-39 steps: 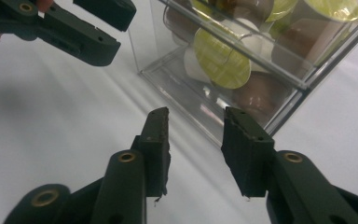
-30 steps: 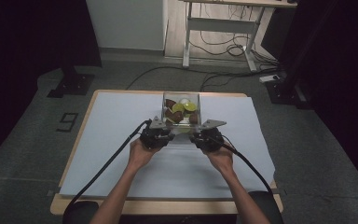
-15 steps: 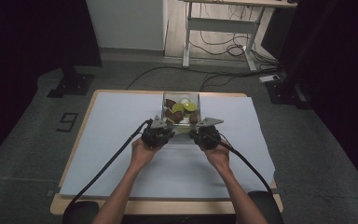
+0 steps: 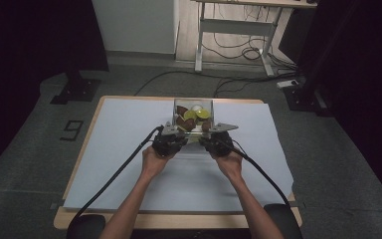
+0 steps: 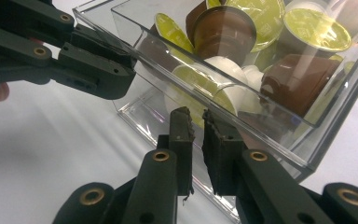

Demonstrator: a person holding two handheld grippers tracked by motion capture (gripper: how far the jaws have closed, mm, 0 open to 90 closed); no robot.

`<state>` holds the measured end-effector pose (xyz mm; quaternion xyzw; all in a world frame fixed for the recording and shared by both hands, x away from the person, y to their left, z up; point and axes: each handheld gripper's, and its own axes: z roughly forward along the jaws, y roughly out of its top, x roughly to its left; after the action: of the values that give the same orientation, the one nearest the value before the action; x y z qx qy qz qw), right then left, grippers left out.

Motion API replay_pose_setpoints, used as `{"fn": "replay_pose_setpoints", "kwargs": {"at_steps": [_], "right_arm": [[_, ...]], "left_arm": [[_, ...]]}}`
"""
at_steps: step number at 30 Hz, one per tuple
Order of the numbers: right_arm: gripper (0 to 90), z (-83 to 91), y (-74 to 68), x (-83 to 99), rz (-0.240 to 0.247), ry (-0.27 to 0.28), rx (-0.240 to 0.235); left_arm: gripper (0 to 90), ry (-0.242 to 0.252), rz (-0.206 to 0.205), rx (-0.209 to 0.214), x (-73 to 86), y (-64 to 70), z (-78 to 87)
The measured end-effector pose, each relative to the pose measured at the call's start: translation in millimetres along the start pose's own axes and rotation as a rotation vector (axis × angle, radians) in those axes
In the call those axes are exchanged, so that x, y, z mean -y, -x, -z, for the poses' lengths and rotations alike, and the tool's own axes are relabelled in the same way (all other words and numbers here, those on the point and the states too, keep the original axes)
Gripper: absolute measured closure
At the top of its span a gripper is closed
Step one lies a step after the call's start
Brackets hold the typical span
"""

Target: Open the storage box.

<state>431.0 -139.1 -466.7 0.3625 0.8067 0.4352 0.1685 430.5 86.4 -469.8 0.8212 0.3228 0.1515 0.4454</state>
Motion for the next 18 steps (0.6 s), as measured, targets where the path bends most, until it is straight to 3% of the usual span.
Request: {"fn": "replay_pose_setpoints", "kwargs": {"at_steps": [9,18], "right_arm": [[80.6,-0.5,1.9,0.3,-0.02,0.005,-0.019],[80.4,1.4,0.1,0.2,-0.015,0.006,-0.031]], "left_arm": [[79.3,0.006,0.01,0.002,-0.2,-0.1,-2.1],[80.5,-0.007,-0.021,-0.012,0.3,3.8,1.1]]}}
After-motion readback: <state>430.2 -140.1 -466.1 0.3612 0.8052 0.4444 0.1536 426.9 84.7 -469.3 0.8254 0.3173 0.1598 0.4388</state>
